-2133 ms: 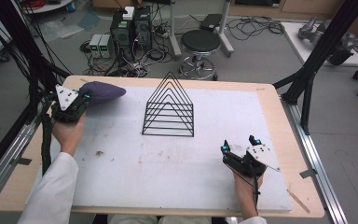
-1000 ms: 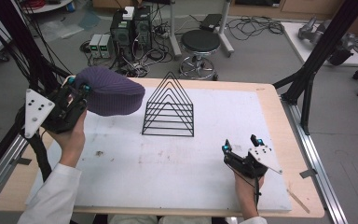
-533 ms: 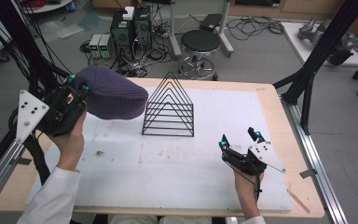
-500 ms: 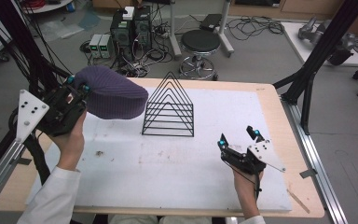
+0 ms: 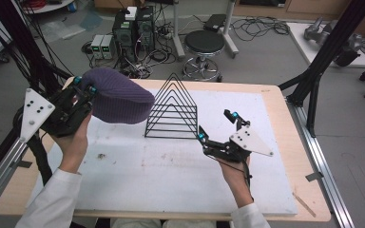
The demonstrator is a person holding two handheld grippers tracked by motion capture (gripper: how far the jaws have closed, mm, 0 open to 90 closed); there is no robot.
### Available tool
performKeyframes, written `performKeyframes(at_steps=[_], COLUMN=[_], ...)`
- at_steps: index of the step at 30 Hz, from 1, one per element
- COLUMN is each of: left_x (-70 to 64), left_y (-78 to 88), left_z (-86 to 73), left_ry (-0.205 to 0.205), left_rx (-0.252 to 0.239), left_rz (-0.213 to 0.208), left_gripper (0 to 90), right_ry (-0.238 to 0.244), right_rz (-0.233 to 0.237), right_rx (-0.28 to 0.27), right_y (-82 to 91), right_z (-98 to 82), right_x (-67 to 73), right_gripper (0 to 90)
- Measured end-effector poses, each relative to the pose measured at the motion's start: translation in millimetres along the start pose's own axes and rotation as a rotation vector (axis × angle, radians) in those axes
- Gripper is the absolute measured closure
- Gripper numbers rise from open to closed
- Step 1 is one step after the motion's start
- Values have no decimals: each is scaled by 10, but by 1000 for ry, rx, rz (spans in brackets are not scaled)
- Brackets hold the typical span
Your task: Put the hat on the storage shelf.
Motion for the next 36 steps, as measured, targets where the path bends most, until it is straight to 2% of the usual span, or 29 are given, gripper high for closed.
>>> performKeyframes(at_steps=[2, 4, 5, 6, 8, 9, 12, 16, 21, 22, 25, 27, 28, 29, 31, 32, 34, 35, 36], left_x=[-6, -16, -22, -28, -39, -45, -67, -106, -141, -144, -147, -146, -149, -149, -165, -177, -201, -209, -215], left_y=[-16, -38, -50, -60, -77, -87, -106, -120, -123, -123, -122, -128, -133, -133, -138, -138, -139, -140, -144], left_z=[-7, -14, -18, -19, -16, -11, -1, -6, 1, 4, 5, 2, 1, 1, 1, 2, 4, 4, 4], left_ry=[1, 2, 3, 2, 4, 11, 22, 26, 33, 35, 51, 77, 95, 95, 102, 97, 94, 91, 85], left_rx=[3, 6, 8, 10, 11, 11, 7, 14, 11, 10, 12, 10, 11, 11, 11, 12, 9, 9, 6], left_rz=[-1, -4, -4, -8, -15, -21, -33, -67, -85, -89, -102, -114, -119, -119, -131, -135, -142, -144, -142], left_gripper=[755, 753, 753, 753, 753, 753, 752, 753, 752, 751, 752, 751, 749, 748, 748, 748, 747, 748, 748], right_ry=[-2, -26, -31, -31, -19, 3, 5, -5, -21, -23, -9, -11, -6, 4, 7, 7, 4, 2, 2], right_rz=[42, 93, 132, 132, 165, 203, 231, 298, 335, 357, 368, 387, 418, 433, 451, 451, 453, 448, 448], right_rx=[5, 17, 13, 13, 13, 18, 20, 22, 23, 56, 79, 91, 109, 120, 152, 152, 158, 147, 147], right_y=[-78, -167, -231, -231, -308, -403, -463, -665, -798, -846, -882, -911, -928, -940, -952, -952, -945, -927, -927], right_z=[55, 105, 142, 142, 172, 196, 215, 253, 299, 308, 296, 280, 262, 251, 228, 228, 231, 250, 250], right_x=[49, 116, 184, 184, 272, 347, 386, 449, 496, 540, 584, 615, 643, 654, 661, 661, 646, 625, 625], right_gripper=[82, 82, 82, 82, 82, 82, 82, 82, 82, 83, 84, 99, 181, 209, 358, 358, 482, 617, 617])
Point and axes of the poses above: each handheld gripper's, and its own axes: y roughly backward along the jaws, z roughly out of its top, x roughly to its left, the point moved 2 cm from there along -y, roughly forward along the jaws, and after that the axes turned 4 degrees about x, right-handed, at the moved point
